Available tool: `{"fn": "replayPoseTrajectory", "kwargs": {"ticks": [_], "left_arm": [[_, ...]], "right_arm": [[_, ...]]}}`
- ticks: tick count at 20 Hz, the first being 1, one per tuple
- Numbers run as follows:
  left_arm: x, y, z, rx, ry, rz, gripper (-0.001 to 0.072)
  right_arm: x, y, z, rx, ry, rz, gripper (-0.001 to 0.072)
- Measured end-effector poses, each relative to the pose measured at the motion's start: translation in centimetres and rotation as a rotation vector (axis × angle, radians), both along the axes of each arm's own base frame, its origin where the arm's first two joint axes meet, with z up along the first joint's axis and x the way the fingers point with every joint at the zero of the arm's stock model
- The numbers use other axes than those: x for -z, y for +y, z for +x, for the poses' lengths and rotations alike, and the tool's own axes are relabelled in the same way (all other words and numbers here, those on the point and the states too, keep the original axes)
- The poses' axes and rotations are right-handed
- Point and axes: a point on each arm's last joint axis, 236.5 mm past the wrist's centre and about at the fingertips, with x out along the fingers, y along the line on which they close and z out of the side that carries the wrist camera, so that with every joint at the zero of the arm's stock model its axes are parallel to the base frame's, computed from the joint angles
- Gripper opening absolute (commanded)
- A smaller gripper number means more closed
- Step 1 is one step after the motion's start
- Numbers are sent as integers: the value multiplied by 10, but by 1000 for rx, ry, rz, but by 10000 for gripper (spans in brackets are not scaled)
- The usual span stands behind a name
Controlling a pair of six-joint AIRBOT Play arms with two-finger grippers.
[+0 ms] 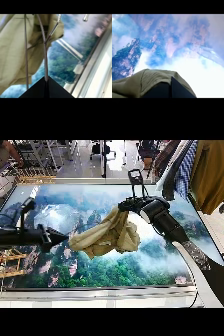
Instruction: Fold the clothes and pants, and hang the long-sleeved shirts on hangers.
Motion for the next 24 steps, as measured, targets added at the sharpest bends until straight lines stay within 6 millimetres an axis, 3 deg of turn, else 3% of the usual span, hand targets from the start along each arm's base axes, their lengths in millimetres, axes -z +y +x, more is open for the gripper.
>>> {"fn": "replayPoseTrajectory", "kwargs": {"ticks": [6, 11, 18, 24], "left_arm": [[-2, -37, 1, 43, -17, -30, 8], [9, -51, 7, 45, 29, -48, 7], [7, -44, 58, -153, -43, -58, 7], [4, -68, 54, -128, -67, -67, 8]], "right_arm": [[-2, -5, 3, 20, -8, 11, 15], [-2, -5, 3, 23, -5, 16, 15], [7, -1, -6, 20, 41, 6, 15], [-29, 30, -21, -70, -3, -19, 14]]}}
